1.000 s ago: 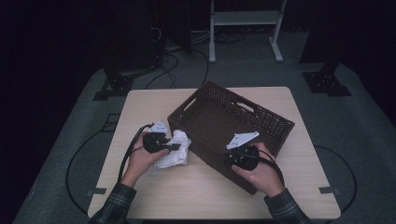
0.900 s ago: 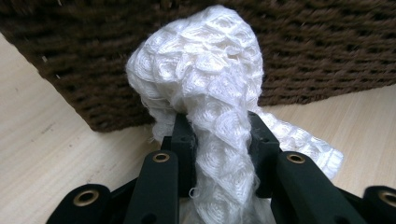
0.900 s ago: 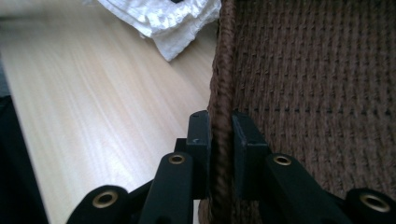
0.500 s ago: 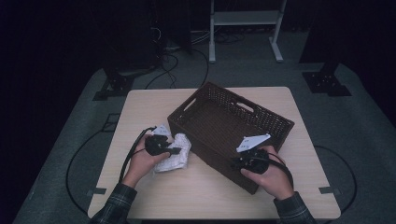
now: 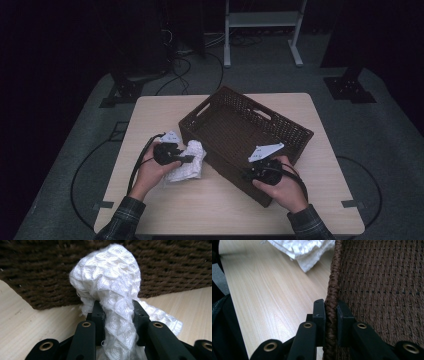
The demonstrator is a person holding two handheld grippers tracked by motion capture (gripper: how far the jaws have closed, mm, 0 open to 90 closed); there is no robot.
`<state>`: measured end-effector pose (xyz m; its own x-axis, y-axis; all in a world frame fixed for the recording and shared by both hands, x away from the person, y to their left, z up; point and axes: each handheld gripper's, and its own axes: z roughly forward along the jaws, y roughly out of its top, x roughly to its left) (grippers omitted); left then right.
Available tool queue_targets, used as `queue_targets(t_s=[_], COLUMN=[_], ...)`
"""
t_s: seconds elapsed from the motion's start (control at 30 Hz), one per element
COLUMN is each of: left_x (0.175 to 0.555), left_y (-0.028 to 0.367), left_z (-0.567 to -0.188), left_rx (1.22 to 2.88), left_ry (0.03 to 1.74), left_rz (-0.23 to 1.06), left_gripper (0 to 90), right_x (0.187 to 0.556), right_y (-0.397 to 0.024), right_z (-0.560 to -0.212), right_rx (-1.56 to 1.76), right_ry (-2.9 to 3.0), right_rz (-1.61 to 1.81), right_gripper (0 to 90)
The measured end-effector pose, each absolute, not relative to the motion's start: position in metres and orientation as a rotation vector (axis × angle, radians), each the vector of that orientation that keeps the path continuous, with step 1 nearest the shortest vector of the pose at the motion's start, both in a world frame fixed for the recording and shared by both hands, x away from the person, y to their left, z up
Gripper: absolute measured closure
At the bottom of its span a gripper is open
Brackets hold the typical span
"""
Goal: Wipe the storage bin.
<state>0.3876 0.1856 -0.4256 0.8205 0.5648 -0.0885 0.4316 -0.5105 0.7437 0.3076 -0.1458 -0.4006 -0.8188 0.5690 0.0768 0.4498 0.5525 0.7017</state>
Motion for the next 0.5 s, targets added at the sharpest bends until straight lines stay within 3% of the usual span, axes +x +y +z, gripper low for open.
queue_targets(t_s=[0.5], left_x=[0.379], left_y=[0.192], left_z=[-0.4], left_rx=[2.113], left_ry=[0.689], left_rz=[0.266], left_gripper=[69.5], right_x=[0.307], right_y=[-0.144], right_z=[-0.402], right_rx=[0.862], right_ry=[2.625], right_rz=[1.093], right_gripper=[80.0])
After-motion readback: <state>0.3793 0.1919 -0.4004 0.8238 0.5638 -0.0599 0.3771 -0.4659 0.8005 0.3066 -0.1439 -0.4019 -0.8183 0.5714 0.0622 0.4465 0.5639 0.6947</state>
